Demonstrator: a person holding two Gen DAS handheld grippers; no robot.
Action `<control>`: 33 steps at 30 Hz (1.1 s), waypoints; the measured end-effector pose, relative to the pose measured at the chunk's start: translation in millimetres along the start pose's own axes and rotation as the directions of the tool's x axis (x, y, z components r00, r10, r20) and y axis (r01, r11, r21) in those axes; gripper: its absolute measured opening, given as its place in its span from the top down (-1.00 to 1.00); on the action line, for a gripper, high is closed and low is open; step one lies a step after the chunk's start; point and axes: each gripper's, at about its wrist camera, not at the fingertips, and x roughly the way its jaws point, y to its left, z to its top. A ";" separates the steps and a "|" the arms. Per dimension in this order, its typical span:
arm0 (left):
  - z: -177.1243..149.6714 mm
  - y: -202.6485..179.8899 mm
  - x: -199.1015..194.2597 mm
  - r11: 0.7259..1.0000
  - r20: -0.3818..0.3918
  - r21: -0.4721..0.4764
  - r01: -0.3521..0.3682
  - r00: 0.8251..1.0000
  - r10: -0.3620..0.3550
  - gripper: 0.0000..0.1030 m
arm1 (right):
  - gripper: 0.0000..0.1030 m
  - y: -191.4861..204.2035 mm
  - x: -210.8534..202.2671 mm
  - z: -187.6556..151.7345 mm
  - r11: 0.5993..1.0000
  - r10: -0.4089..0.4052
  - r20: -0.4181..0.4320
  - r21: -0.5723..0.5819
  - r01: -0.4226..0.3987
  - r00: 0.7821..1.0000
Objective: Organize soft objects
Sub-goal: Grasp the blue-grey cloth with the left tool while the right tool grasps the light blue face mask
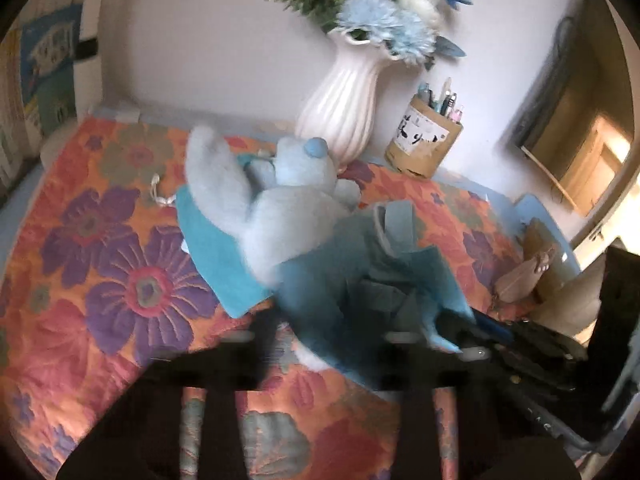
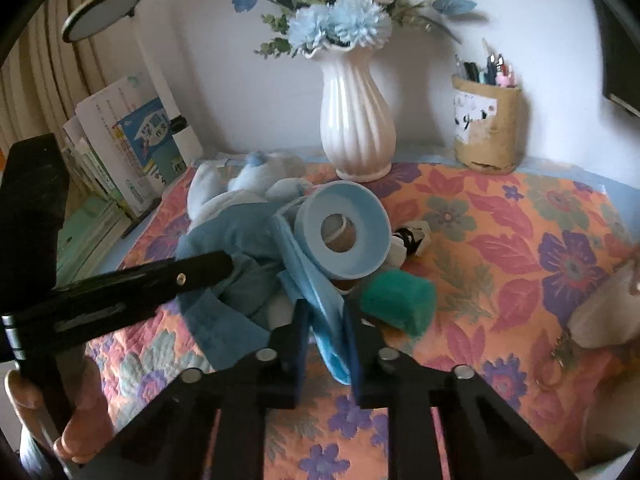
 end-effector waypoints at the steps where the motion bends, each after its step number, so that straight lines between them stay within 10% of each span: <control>1: -2.0 -0.5 -2.4 1.000 -0.002 0.002 0.022 1.000 -0.022 0.84 | 0.74 -2.0 -7.4 -4.3 1.000 0.005 0.011 0.014 -0.005 1.000; 15: -41.7 -10.8 -92.4 0.975 0.024 0.203 0.091 0.995 -0.098 0.85 | 0.74 -30.2 -70.0 -55.8 0.964 0.132 -0.075 0.241 -0.111 0.988; 18: -40.7 -5.4 -74.4 0.985 -0.005 0.155 0.072 0.997 -0.072 0.41 | 0.70 -20.0 -67.0 -58.3 0.980 0.062 -0.087 0.195 -0.044 0.994; 23: -49.3 -9.1 -37.3 0.986 -0.107 0.111 0.126 0.988 -0.115 0.02 | -0.49 -19.0 -56.6 -44.3 0.988 -0.012 -0.041 0.155 0.018 0.999; 25: -53.7 -17.0 -21.6 0.985 -0.144 0.102 0.141 0.982 -0.126 -0.30 | -0.49 -24.1 -48.0 -36.6 0.987 -0.054 -0.040 0.147 0.059 0.998; 30: -50.2 -18.5 -0.7 0.990 -0.114 0.025 0.141 0.984 -0.138 -0.32 | -0.49 -44.6 -17.8 -23.5 0.986 -0.043 -0.059 0.160 0.052 0.997; 32: -48.8 -16.4 9.3 0.988 -0.144 -0.010 0.152 0.978 -0.152 -0.22 | -0.25 -45.9 -3.5 -20.0 0.987 -0.021 -0.080 0.155 0.034 0.997; 33: -49.2 -14.2 12.3 0.986 -0.146 -0.033 0.163 0.975 -0.166 0.15 | -0.04 -44.2 3.2 -19.4 0.989 0.002 -0.090 0.147 0.012 0.996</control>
